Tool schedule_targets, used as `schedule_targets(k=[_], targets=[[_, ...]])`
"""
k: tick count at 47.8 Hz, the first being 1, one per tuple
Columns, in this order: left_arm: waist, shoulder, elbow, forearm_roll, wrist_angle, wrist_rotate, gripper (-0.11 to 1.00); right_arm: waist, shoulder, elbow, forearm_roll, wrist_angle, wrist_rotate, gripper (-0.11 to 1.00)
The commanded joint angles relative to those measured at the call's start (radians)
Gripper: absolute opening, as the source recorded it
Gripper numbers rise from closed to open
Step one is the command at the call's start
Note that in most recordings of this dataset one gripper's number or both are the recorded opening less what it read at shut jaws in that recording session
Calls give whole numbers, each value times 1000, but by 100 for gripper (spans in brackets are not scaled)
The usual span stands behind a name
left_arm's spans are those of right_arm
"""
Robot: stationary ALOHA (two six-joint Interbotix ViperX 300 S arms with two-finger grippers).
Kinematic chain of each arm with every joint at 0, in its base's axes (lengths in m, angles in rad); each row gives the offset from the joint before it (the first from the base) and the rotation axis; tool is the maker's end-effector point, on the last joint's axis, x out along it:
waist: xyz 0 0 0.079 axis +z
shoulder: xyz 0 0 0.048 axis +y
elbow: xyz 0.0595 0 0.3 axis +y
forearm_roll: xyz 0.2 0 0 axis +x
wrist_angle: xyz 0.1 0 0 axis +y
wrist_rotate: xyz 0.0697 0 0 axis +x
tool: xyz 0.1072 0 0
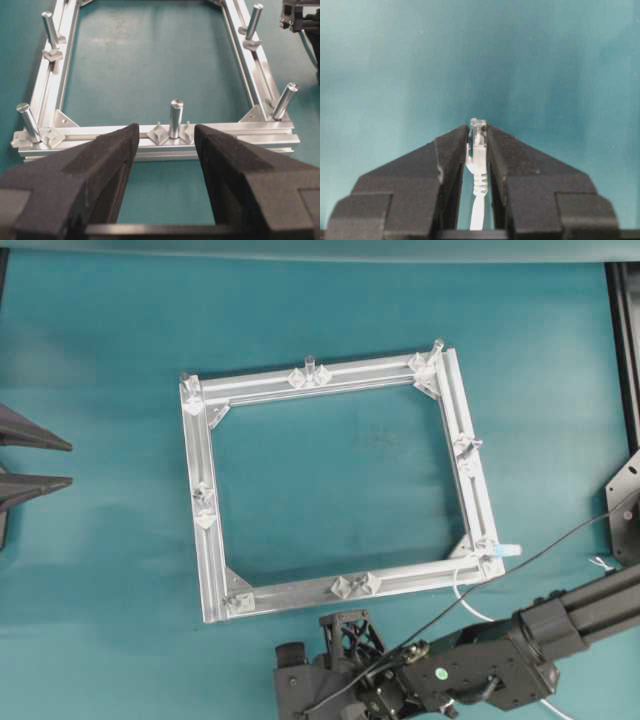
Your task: Move the cable alternately left and right between 8 pins so it hooks onto each one.
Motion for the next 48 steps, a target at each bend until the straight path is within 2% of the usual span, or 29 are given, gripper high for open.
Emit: schedule_targets(k=[1, 11, 23, 30, 35, 48], targets=[[-5, 14, -11, 5, -9, 3, 56, 28, -32, -6, -21, 5, 17, 16], [-5, 12, -9, 5, -9, 2, 56, 28, -118, 12, -91, 37, 63, 16], [-2, 9, -5, 5, -14, 5, 56, 35, -278, 133, -123, 133, 262, 16], [-2, 3, -2, 5, -15, 3, 56, 35, -330, 190, -140, 249, 387, 16], [-2, 0, 0, 5, -15, 2, 56, 29, -351, 229, -158, 313, 451, 16], [-2, 0, 0, 5, -15, 2, 56, -80, -371, 259, -210, 354, 589, 16]])
